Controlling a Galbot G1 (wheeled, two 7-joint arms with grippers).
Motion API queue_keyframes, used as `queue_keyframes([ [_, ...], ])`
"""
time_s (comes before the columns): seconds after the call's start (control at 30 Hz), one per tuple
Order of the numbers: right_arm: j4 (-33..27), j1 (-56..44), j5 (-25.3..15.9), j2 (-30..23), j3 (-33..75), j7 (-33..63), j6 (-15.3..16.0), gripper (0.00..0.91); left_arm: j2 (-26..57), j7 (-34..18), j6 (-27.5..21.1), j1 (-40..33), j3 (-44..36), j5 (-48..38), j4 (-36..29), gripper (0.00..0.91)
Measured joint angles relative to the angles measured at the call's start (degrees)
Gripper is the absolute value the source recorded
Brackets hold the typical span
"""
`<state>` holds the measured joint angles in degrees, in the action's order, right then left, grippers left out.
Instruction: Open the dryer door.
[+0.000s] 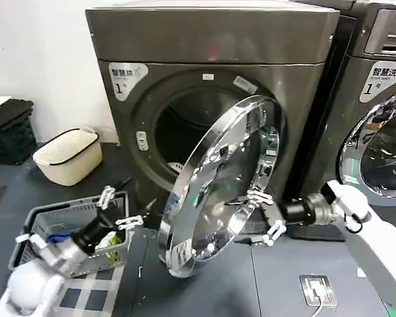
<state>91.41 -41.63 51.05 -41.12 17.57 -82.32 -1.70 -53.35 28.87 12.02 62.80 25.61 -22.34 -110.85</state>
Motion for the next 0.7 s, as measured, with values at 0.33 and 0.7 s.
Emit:
queue_keyframes([
  [0.33, 5.2, -21.5, 1.9, 1.1, 22.8, 3.4, -2.1, 0.907, 0.8, 0.1, 0.3, -8.3, -10.5, -1.5, 1.6, 0.907],
  [0.7, 10.9, -44.6, 1.5, -4.6, 46.4, 7.3, -6.8, 0.907, 0.8, 0.2, 1.8, -15.0, -19.0, -2.6, 2.4, 0.907],
])
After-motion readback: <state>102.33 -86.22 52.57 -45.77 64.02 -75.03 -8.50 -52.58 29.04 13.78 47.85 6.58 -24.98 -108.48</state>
